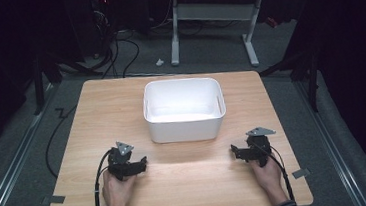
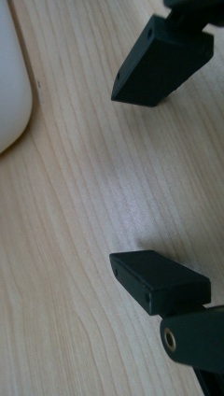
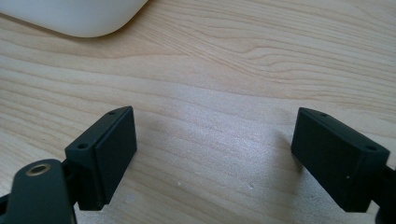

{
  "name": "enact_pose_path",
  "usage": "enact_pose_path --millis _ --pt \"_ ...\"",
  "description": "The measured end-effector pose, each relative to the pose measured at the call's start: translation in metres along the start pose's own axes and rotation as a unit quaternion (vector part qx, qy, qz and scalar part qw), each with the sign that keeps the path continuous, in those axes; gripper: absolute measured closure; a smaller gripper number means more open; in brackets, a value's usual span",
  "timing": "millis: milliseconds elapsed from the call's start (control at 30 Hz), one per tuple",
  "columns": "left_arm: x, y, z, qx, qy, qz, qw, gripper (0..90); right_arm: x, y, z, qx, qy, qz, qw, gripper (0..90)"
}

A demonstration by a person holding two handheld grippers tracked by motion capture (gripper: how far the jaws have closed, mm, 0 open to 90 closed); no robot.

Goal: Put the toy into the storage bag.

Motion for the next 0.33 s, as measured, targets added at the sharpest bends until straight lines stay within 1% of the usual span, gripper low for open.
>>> enact_pose_path --millis 333 --pt "0.0 0.0001 0.0001 0.0 0.0 0.0 1.0 18.5 0.0001 0.0001 0.0 0.0 0.0 0.0 1.0 14.2"
Point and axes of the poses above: each handheld gripper's, and its own axes: z roughly backward along the jaws, y roughly out of its underside, x roughly to its left, the point moved 7 cm from there along -z, roughly forward along the jaws, and after that the axes turned 6 degrees about -y, right-handed, at the moved point
